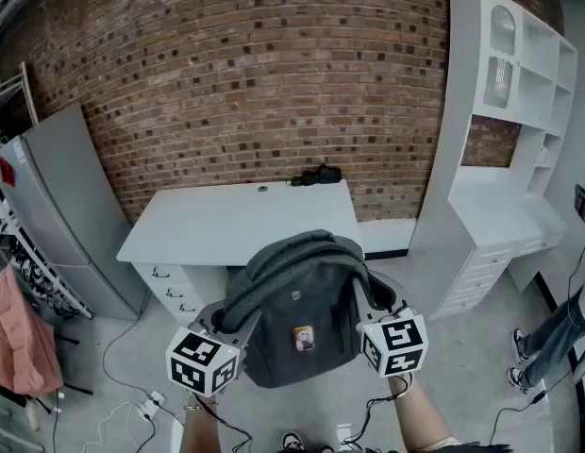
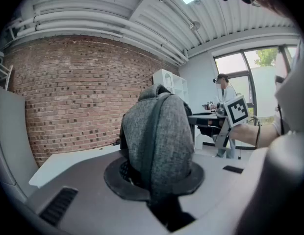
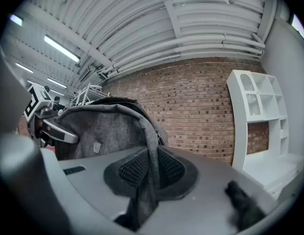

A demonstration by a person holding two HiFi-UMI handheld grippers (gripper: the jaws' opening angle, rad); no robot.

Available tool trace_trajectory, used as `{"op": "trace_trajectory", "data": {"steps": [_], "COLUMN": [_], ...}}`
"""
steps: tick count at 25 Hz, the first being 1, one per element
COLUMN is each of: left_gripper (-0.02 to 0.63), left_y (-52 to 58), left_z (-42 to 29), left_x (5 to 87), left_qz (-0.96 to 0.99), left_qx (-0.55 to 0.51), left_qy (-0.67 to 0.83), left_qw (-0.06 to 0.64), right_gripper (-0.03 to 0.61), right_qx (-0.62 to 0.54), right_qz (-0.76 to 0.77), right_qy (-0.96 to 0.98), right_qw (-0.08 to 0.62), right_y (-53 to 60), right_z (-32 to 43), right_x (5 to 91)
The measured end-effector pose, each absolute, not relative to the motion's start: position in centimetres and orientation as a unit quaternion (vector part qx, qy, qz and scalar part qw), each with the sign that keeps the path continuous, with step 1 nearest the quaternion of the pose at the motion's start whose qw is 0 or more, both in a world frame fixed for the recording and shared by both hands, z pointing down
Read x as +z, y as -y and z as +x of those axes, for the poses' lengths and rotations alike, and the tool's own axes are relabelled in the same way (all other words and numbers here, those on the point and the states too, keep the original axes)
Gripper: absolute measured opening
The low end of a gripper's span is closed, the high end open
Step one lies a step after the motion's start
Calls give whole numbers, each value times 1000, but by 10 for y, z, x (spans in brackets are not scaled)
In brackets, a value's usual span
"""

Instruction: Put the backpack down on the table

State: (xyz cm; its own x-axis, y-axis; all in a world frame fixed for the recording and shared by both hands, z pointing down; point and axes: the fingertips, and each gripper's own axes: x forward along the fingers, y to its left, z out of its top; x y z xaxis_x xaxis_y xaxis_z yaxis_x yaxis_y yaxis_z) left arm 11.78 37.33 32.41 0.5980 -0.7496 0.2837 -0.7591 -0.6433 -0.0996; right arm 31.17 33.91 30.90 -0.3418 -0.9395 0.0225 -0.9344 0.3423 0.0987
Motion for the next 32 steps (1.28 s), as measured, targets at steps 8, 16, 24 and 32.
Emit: {"op": "trace_trajectory", "data": {"steps": [8,16,24,32], "left_gripper": [83,83,84,84], "left_y": [-378,-361,-343,-321], "left_z": [97,64,28,13], "left_x": [323,323,331,336], "left_qz": [895,899,901,904], "left_qx": [150,157,154,141], "left_qy": [419,408,405,402], "left_qw": [10,5,3,24], "right_gripper": [65,66,66,66], "right_qx": [-21,-11,2,-5], "right_qz": [563,566,569,568], "right_qy": [825,824,822,822], "right_qw": [29,25,19,30], "right_y": [-343,-323,-308,-284], "right_z": [290,257,223,208], "right_x": [309,308,318,315]}}
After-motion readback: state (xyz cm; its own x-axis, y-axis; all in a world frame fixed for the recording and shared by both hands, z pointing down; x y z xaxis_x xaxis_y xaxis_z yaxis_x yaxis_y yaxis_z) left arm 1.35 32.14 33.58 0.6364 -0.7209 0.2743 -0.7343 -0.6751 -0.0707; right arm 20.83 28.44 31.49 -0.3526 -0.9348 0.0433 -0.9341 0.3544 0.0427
